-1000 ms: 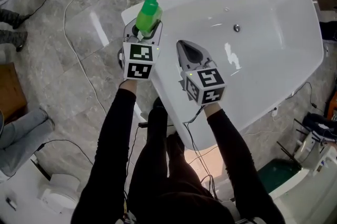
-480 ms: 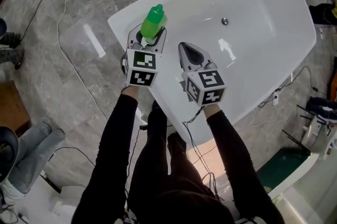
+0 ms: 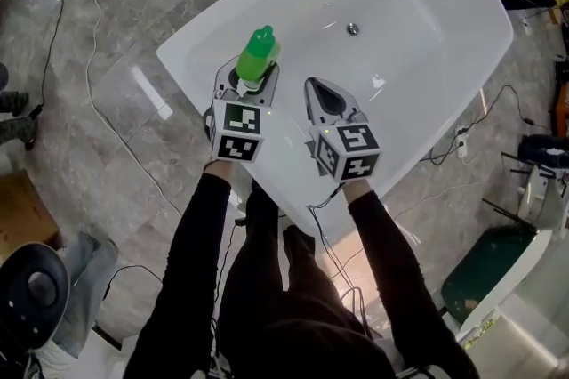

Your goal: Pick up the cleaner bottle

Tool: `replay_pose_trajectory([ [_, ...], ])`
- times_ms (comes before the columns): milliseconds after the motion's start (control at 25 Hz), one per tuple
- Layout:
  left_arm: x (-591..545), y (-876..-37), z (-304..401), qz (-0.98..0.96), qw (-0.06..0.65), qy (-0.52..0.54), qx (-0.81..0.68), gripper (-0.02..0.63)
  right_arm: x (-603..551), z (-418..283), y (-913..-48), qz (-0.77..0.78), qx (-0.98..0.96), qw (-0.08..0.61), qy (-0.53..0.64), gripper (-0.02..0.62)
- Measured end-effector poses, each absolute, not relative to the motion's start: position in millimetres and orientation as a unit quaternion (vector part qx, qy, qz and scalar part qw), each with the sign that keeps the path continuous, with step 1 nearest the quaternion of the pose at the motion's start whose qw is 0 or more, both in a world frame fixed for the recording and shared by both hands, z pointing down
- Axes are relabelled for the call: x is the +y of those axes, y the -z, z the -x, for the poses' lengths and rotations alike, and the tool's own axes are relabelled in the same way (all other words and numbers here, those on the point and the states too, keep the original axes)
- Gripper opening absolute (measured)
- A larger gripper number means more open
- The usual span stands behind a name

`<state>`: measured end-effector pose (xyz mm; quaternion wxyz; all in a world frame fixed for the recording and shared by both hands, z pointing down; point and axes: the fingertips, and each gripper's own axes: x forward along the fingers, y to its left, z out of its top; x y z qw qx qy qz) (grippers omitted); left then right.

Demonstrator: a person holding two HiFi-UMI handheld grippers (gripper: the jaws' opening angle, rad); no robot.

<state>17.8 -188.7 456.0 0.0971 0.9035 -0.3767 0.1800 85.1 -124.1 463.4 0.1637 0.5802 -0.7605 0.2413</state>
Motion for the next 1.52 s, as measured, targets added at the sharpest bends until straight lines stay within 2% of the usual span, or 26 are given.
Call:
replay_pose_trajectory([
  [920, -55, -416, -106, -0.928, 0.076, -0.177, -0.319, 0.193, -3, -186, -431, -0.636, -0.724, 0.13, -0.233, 0.002],
  [1520, 1, -398, -131, -0.936, 0.063, -0.173, -0.3, 0.193, 57, -221, -416, -0.654, -0.715, 0.119, -0.216, 0.002],
])
